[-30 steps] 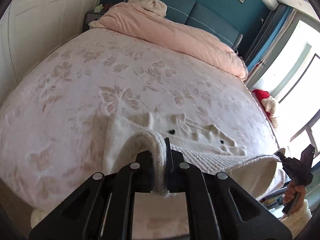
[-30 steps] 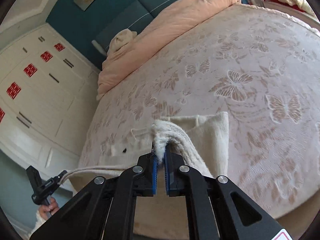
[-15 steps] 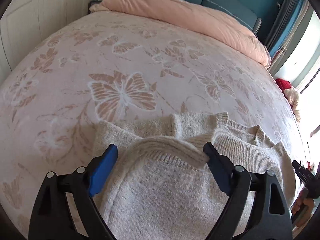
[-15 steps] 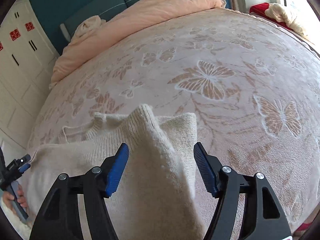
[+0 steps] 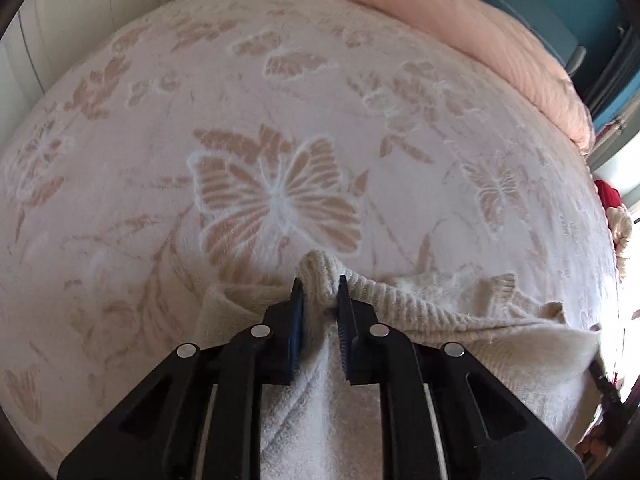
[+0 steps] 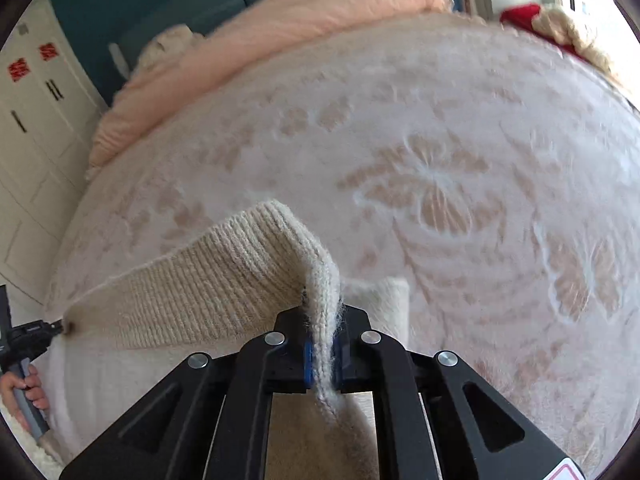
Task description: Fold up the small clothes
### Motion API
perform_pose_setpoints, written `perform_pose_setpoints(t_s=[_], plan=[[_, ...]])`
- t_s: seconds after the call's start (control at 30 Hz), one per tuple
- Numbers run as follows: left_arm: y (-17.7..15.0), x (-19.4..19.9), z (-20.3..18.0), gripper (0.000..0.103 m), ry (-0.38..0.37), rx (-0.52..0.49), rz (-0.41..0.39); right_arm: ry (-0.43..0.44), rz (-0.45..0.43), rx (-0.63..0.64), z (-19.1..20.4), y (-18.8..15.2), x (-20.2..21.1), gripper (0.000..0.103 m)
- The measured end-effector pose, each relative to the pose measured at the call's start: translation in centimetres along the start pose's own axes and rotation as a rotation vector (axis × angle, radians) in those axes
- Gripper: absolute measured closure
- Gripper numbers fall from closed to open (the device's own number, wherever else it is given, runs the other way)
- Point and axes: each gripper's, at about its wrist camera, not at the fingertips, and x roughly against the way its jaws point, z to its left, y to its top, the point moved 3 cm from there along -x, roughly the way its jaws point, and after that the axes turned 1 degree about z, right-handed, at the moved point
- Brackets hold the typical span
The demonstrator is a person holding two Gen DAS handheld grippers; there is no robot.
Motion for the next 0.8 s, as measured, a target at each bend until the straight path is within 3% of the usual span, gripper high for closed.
perform_pose_setpoints(t_s=[0.07, 0.13, 0.17, 0.2, 0.3, 0.37, 0.43, 0.53, 0.57, 0.63, 0.7, 0.77, 0.8], plan=[[-0.1, -0.1, 0.3, 0.083, -0.005, 0.029, -0.021, 0.011, -0.021, -0.032, -0.5, -0.5, -0.3, 0.096], [-0.2, 1.1, 0.2, 0.067, -0.026, 0.041, -0.048, 0.029, -0.028, -0.054, -0.3, -0.5, 0.3, 0.095], [-0.3, 1.9, 0.1, 0.051, -0.016, 0.039, -0.061, 0.033, -0.019, -0.059, -0.2, -0.5, 0.7, 0.093], [-0.4, 3.2, 0.1, 0.045, -0.005, 0.024, -0.092, 0.031, -0.027, -0.06, -0.1, -0.6, 1.5, 0.089], [-1.5, 7.7, -0.4, 0.041, 0.014, -0.055, -0.177, -0.024, -0.147, 0.0, 1.6, -1.1, 5.8, 0.086], [-2.9, 10.2, -1.1, 0.038, -0.019, -0.082, -0.208, 0.013, -0.187, 0.068, 4.5, -2.3, 7.8, 0.086], [-4.6, 10.7, -3.0, 0.033, -0.06, -0.119, -0.201, 0.137, -0.128, 0.163, 9.0, -4.0, 7.4, 0.086], [-6.9, 7.2, -6.5, 0.032, -0.035, -0.194, -0.113, 0.296, 0.04, 0.35, 17.5, -7.9, 4.2, 0.089], [-7.5, 5.6, -7.1, 0.032, 0.002, -0.207, -0.074, 0.302, 0.082, 0.422, 19.8, -9.4, 2.7, 0.095], [-8.4, 2.7, -7.3, 0.032, 0.054, -0.208, -0.013, 0.261, 0.133, 0.51, 22.2, -11.0, -0.1, 0.097], [-8.9, 1.9, -6.7, 0.03, 0.069, -0.197, -0.029, 0.261, 0.141, 0.465, 21.3, -10.2, -1.6, 0.103], [-8.9, 2.1, -6.2, 0.029, 0.05, -0.199, -0.034, 0.271, 0.151, 0.303, 18.7, -7.9, -0.9, 0.103], [-8.9, 2.2, -6.2, 0.029, 0.046, -0.211, -0.033, 0.27, 0.112, 0.25, 17.5, -7.0, 0.3, 0.101]])
